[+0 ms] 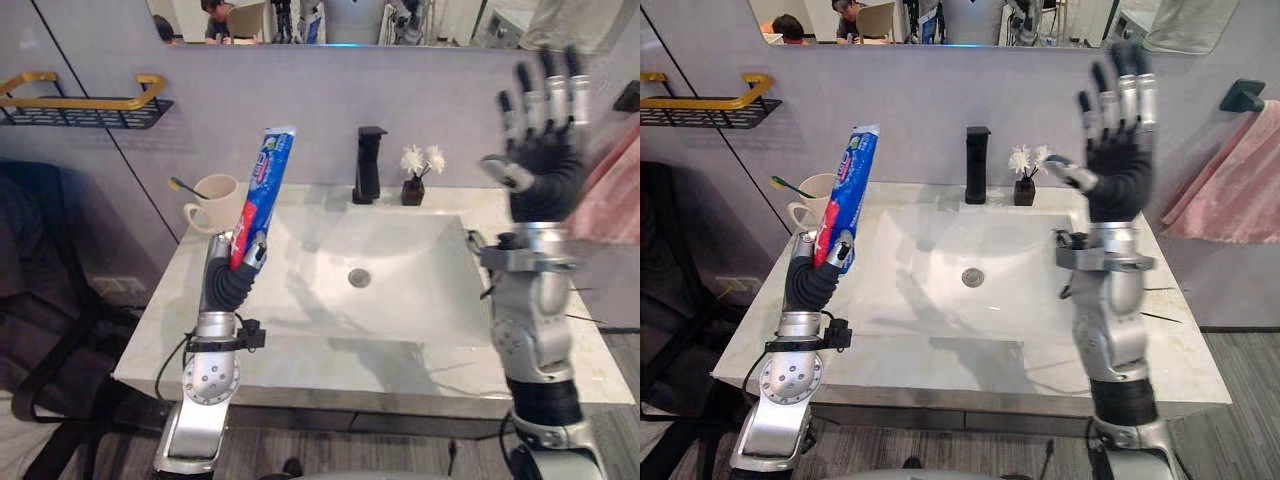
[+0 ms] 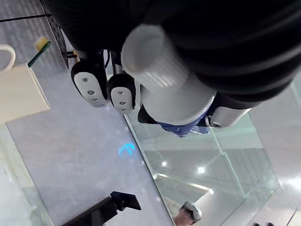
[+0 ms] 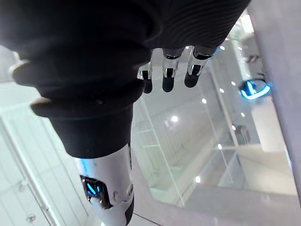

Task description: Organize washtable

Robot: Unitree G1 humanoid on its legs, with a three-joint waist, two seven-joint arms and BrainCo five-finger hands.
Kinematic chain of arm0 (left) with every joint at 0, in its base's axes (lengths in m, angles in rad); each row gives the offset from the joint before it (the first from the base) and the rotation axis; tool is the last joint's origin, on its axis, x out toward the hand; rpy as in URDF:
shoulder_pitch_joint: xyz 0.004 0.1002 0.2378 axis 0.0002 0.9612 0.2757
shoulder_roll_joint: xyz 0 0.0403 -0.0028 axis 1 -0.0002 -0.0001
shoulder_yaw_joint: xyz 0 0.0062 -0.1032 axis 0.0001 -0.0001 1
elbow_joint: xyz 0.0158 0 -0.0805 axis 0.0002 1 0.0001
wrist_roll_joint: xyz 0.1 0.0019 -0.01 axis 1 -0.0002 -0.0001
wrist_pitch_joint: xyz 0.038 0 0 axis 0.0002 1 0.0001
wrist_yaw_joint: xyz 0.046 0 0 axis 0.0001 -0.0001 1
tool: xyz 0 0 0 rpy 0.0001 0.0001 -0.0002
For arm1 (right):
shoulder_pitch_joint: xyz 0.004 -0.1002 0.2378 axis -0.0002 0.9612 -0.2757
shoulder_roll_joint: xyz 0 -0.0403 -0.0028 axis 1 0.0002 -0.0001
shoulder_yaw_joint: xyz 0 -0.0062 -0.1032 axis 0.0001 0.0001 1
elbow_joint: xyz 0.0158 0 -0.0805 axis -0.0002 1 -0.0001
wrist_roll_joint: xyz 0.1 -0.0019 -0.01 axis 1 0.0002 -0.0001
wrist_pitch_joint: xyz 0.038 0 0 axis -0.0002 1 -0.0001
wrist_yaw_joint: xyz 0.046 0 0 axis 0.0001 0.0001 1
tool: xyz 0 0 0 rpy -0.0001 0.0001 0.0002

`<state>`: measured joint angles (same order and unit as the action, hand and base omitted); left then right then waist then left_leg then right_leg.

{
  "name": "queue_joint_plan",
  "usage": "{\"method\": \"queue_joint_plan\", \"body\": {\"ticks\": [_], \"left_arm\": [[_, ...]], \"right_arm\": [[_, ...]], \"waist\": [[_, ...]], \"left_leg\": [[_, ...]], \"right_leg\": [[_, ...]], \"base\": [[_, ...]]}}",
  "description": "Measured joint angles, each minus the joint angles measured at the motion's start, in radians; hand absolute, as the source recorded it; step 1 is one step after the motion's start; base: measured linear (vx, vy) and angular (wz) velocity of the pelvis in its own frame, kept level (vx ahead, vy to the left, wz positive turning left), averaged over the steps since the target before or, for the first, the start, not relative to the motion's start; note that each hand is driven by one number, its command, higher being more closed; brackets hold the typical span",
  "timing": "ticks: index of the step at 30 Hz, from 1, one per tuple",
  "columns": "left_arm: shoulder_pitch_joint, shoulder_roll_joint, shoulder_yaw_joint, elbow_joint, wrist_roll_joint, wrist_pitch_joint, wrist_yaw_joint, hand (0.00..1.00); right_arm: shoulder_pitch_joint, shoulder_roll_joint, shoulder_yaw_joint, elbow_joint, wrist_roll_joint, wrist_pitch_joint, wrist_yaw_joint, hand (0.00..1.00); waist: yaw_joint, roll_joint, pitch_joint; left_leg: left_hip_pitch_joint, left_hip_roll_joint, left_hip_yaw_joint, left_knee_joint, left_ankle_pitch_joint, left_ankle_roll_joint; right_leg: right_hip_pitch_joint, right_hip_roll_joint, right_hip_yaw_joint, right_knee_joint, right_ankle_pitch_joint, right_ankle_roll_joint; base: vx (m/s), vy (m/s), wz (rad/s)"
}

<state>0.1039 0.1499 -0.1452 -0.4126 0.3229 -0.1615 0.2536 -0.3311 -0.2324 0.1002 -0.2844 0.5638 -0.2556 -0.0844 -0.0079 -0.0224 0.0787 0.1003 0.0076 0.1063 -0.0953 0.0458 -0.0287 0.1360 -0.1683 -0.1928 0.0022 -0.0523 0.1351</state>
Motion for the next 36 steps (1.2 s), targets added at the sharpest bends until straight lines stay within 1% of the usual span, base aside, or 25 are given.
{"method": "queue_joint_plan", "body": {"ticks": [2, 4, 7, 10, 16, 18, 21, 22, 26, 27, 31, 36], "left_arm": [[-0.012, -0.008, -0.024, -0.001, 0.0, 0.0, 0.011, 1.0], [-0.032, -0.017, -0.061, -0.005, 0.0, 0.0, 0.017, 1.0], [-0.056, -0.02, -0.093, -0.005, 0.002, 0.003, 0.031, 1.0], [-0.059, -0.02, -0.127, -0.004, 0.005, 0.012, 0.039, 1.0], [-0.101, -0.006, -0.212, 0.055, 0.08, 0.036, 0.033, 1.0], [-0.107, -0.005, -0.24, 0.076, 0.086, 0.042, 0.028, 1.0], [-0.126, 0.0, -0.248, 0.108, 0.086, 0.042, 0.023, 1.0], [-0.133, 0.005, -0.249, 0.118, 0.086, 0.045, 0.01, 1.0], [-0.151, 0.015, -0.259, 0.141, 0.086, 0.045, 0.009, 1.0], [-0.162, 0.023, -0.255, 0.149, 0.086, 0.045, 0.01, 1.0], [-0.17, 0.039, -0.254, 0.149, 0.086, 0.043, 0.011, 1.0], [-0.169, 0.052, -0.253, 0.159, 0.085, 0.036, 0.011, 1.0]], "right_arm": [[0.0, 0.023, 0.044, 0.023, 0.015, 0.009, 0.001, 0.0], [0.0, 0.053, 0.111, 0.067, 0.024, 0.032, 0.001, 0.0], [0.0, 0.077, 0.161, 0.116, 0.036, 0.05, 0.002, 0.0], [0.0, 0.1, 0.217, 0.154, 0.075, 0.071, 0.004, 0.0], [-0.025, 0.11, 0.311, 0.204, 0.16, 0.098, 0.028, 0.0], [-0.036, 0.111, 0.335, 0.219, 0.203, 0.107, 0.04, 0.0], [-0.037, 0.111, 0.346, 0.225, 0.231, 0.109, 0.042, 0.0], [-0.046, 0.112, 0.361, 0.228, 0.244, 0.11, 0.043, 1.0], [-0.082, 0.107, 0.379, 0.258, 0.281, 0.111, 0.045, 1.0], [-0.1, 0.105, 0.389, 0.271, 0.314, 0.111, 0.045, 1.0], [-0.107, 0.102, 0.396, 0.271, 0.371, 0.111, 0.069, 1.0], [-0.116, 0.079, 0.412, 0.271, 0.381, 0.111, 0.079, 1.0]], "waist": [[0.001, 0.002, 0.001], [0.001, 0.007, 0.002], [-0.001, 0.007, 0.002], [-0.001, 0.007, 0.002], [-0.004, 0.007, 0.002], [-0.006, 0.007, 0.001], [-0.004, 0.009, 0.001], [-0.006, 0.009, 0.0], [-0.006, 0.009, 0.0], [-0.006, 0.009, 0.0], [-0.003, 0.009, 0.0], [-0.002, 0.009, 0.0]], "left_leg": [[0.0, -0.003, -0.004, -0.001, 0.003, 0.001], [-0.004, -0.006, -0.012, -0.006, 0.009, 0.003], [-0.009, -0.007, -0.021, -0.007, 0.015, 0.002], [-0.011, -0.007, -0.024, -0.007, 0.019, 0.001], [-0.014, -0.007, -0.027, -0.007, 0.025, 0.002], [-0.014, -0.007, -0.026, -0.007, 0.027, 0.002], [-0.02, -0.006, -0.026, -0.007, 0.031, 0.003], [-0.024, -0.006, -0.026, -0.005, 0.034, 0.003], [-0.025, -0.006, -0.025, -0.003, 0.04, 0.003], [-0.025, -0.005, -0.026, -0.008, 0.042, 0.003], [-0.026, -0.005, -0.026, -0.008, 0.045, 0.003], [-0.033, -0.004, -0.026, -0.008, 0.048, 0.002]], "right_leg": [[0.0, -0.003, -0.003, 0.003, -0.003, 0.001], [0.0, -0.006, -0.013, 0.005, -0.003, 0.001], [-0.002, -0.007, -0.023, 0.007, -0.004, -0.002], [-0.002, -0.007, -0.026, 0.007, -0.004, -0.001], [-0.004, -0.006, -0.029, 0.009, -0.003, -0.001], [-0.006, -0.006, -0.028, 0.011, -0.003, -0.001], [-0.015, -0.006, -0.027, 0.016, -0.003, -0.001], [-0.019, -0.006, -0.026, 0.016, -0.001, -0.001], [-0.019, -0.006, -0.025, 0.016, 0.003, -0.002], [-0.019, -0.006, -0.025, 0.016, 0.002, -0.004], [-0.022, -0.006, -0.024, 0.016, 0.001, -0.007], [-0.028, -0.006, -0.024, 0.016, 0.004, -0.008]], "base": [[-0.03, 0.001, 0.08], [-0.05, -0.001, 0.11], [-0.04, -0.006, 0.1], [-0.02, -0.007, 0.03], [0.0, -0.002, 0.01], [0.0, 0.0, 0.0], [0.0, 0.0, 0.0], [0.0, 0.0, 0.0], [-0.01, 0.0, 0.0], [-0.05, -0.002, 0.01], [-0.05, 0.004, 0.0], [0.0, 0.0, 0.0]]}}
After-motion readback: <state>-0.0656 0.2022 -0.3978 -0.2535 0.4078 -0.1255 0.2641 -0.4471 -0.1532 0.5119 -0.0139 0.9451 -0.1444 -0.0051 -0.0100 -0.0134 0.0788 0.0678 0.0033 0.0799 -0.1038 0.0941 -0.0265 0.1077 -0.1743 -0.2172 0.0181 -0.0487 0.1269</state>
